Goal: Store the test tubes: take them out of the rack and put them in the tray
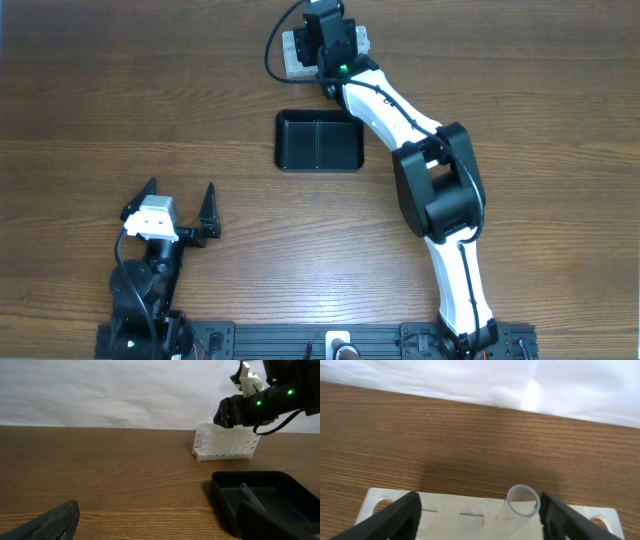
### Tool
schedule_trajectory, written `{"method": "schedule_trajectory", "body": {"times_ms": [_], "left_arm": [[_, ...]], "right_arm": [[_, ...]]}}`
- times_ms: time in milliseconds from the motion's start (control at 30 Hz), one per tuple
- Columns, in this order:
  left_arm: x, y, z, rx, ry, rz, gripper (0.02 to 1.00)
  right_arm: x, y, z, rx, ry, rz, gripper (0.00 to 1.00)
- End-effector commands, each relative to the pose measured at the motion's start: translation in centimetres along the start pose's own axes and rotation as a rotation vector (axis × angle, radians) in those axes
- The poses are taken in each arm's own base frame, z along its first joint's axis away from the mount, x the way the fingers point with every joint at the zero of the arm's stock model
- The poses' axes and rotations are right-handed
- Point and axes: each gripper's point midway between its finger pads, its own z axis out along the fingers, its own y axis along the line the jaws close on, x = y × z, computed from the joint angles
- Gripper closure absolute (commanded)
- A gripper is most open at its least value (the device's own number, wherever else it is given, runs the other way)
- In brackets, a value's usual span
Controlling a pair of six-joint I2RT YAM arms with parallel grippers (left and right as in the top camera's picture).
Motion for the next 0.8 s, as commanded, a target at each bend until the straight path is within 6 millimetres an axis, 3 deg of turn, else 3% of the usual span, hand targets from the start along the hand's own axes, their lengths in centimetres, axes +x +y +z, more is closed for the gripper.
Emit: {"method": "schedule_trajectory", "body": {"times_ms": [33,500,567,800], "left_arm": [[0.15,-0.05,0.0,0.006,0.001,0.011,0.02],[0.15,-0.05,0.0,0.006,0.001,0.011,0.018],[0.15,-0.05,0.0,0.006,0.001,0.011,0.018],[0.15,-0.05,0.0,0.006,0.001,0.011,0.018]], "right_arm": [[-0.77,-1.24,0.33,0.051,-0.023,0.005,0.31],[-0.88,-1.4,0.36,0.054,-0.026,-0.008,0.5],[-0.88,-1.4,0.36,0.054,-0.026,-0.008,0.579],[-0.87,-1.44,0.36,0.056,-0.025,-0.008,0.691]]}}
